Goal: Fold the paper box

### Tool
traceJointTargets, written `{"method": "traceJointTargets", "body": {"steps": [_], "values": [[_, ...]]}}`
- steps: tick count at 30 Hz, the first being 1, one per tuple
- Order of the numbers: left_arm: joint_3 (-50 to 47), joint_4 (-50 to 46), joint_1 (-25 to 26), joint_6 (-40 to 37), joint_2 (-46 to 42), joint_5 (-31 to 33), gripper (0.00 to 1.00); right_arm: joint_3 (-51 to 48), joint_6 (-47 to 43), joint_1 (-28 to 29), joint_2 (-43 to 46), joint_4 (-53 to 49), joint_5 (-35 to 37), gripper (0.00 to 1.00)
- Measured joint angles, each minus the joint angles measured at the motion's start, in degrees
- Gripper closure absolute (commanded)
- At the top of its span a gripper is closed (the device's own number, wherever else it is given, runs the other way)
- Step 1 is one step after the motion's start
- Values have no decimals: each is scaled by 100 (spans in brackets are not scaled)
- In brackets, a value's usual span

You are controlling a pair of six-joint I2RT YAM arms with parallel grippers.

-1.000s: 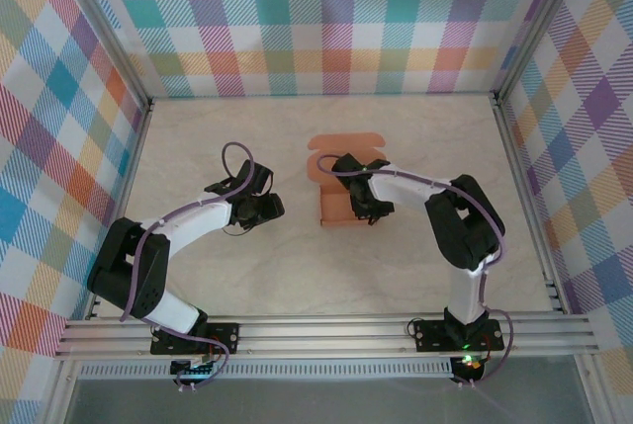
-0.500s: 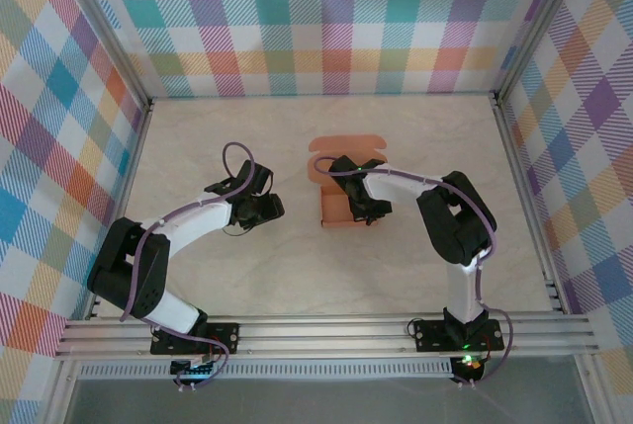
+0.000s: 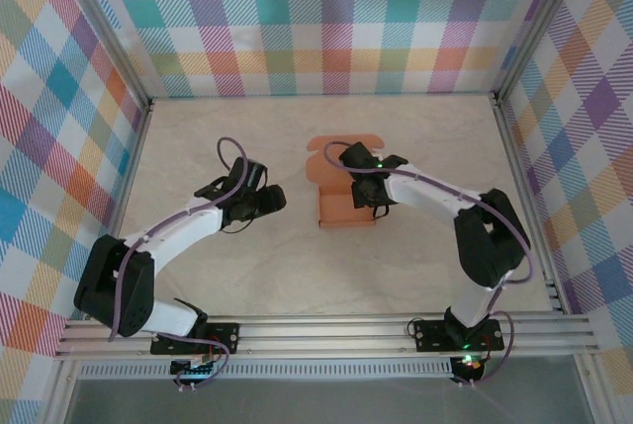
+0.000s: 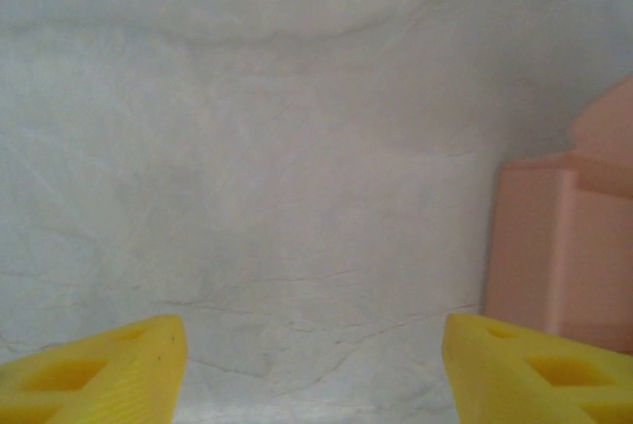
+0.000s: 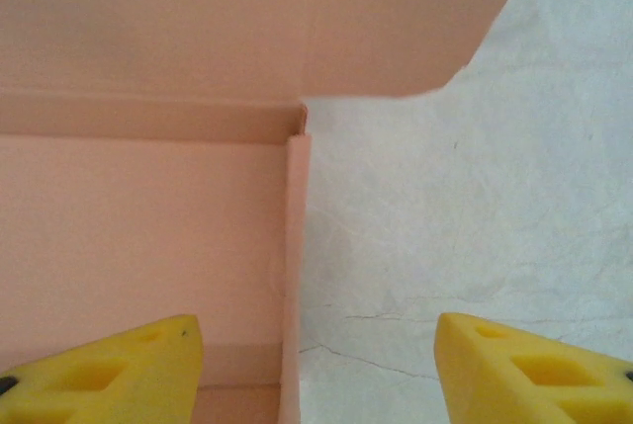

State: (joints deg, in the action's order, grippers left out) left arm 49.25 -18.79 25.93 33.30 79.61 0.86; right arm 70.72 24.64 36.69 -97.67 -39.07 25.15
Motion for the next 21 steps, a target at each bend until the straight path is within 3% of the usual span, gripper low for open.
{"method": "traceJointTargets", "body": {"steps": [1,3,10,15,21], "values": [[2,46,-7,-59,-79,-4,23,-63,-96,-59,155,87,-90,33],[11,173,-31,-184,-179,-59,0,-179,-317,-227,439,251,-323,32],[334,542,-153,-883,-127,-664,0,-313,-1438,-1071,935,828,-1534,30],[1456,531,-170,-1781,470,-1047,0,-258,-2586,-1655,828,1060,-2706,29],[2970,-48,-245,-3134,1471,-1663,0,551,-3526,-2232,0,892,-3840,30]]}}
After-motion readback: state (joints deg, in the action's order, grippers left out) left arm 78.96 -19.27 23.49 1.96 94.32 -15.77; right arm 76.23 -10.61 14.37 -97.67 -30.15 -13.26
